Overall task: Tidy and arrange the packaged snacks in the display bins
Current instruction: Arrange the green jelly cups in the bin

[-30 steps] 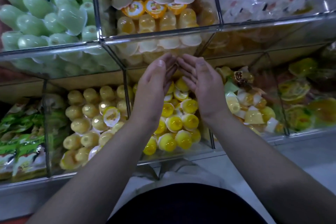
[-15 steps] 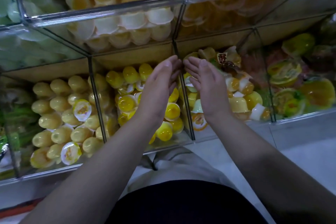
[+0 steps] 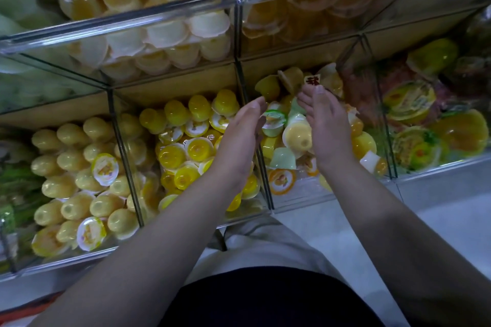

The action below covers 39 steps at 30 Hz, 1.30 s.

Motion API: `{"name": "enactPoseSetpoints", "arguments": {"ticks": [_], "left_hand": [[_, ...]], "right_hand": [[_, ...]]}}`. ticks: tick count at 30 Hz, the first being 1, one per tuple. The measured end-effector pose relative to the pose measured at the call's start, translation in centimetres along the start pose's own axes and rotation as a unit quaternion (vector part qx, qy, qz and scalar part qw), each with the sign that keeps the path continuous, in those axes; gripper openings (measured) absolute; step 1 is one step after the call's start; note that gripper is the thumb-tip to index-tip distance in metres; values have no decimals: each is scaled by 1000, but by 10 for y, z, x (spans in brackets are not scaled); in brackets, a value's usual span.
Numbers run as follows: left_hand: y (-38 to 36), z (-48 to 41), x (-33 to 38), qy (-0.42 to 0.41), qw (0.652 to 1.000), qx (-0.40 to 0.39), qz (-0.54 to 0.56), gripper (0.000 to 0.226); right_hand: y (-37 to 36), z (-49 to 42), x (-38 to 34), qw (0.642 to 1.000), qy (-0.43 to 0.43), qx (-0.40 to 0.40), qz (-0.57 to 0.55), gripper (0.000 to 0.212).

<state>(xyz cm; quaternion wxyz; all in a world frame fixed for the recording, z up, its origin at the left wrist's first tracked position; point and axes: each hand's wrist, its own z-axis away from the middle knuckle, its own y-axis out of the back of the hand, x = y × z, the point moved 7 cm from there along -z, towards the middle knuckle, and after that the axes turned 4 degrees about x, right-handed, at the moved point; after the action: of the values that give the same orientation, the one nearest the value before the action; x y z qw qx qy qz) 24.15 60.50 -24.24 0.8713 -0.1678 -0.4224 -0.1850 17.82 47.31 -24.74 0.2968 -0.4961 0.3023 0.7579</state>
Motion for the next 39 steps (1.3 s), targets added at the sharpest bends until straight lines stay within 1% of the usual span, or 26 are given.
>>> {"name": "enactPoseSetpoints", "arguments": {"ticks": [2,5,7,9,10,12,14,16,17,19,21,22,24,27,29,30,31,34,36,39], "left_hand": [[-3,-2,-6,22,1000,5,3,37],[-10,-4,-14,56,998,9,4,37],[-15,-5,-19,81,996,4,22,46],[-18,-6,-21,102,993,8,52,50],[-20,-7,-20,109,992,11,68,51],[-27,-9,-18,115,989,10,88,50],[-34,-10,-16,120,988,12,92,47],[-36,-13,-15,135,984,35,109,42],[-36,-15,-15,141,982,42,118,44],[-35,-17,-14,149,978,52,138,42],[-34,-16,-14,157,973,64,158,31],[-35,-15,-15,158,970,60,174,29],[-37,-14,-16,156,969,48,185,32],[-35,-8,-15,168,975,49,136,35],[-34,-6,-13,182,976,48,108,46],[-34,-5,-12,183,976,47,107,50],[-33,-5,-12,178,977,45,108,50],[-30,-8,-16,149,984,18,99,47],[-26,-6,-17,141,984,1,111,43],[-21,-5,-12,118,984,-22,131,51]], "right_hand": [[-4,-3,7,999,-17,-19,32,45],[-7,-5,9,996,-15,-32,84,49],[-6,-7,9,992,-20,-37,119,43],[-10,-11,8,985,-23,-63,156,31],[-14,-13,8,980,-22,-82,180,29],[-24,-20,6,957,-1,-122,265,39],[-36,-27,6,917,8,-161,365,56],[-44,-33,8,873,-9,-185,451,59],[-46,-36,10,856,-17,-189,480,58],[-47,-39,10,840,-17,-189,509,58],[-47,-38,9,831,-1,-197,521,61],[-47,-37,10,822,6,-203,532,61],[-48,-35,11,804,13,-215,554,57],[-49,-32,15,790,25,-247,560,54],[-47,-29,19,772,42,-262,577,57],[-45,-28,21,770,57,-254,583,56],[-42,-28,20,776,80,-230,582,51],[-35,-23,15,804,165,-129,557,28],[-31,-17,16,821,197,-93,528,24],[-27,-12,15,856,216,-47,467,22]]}}
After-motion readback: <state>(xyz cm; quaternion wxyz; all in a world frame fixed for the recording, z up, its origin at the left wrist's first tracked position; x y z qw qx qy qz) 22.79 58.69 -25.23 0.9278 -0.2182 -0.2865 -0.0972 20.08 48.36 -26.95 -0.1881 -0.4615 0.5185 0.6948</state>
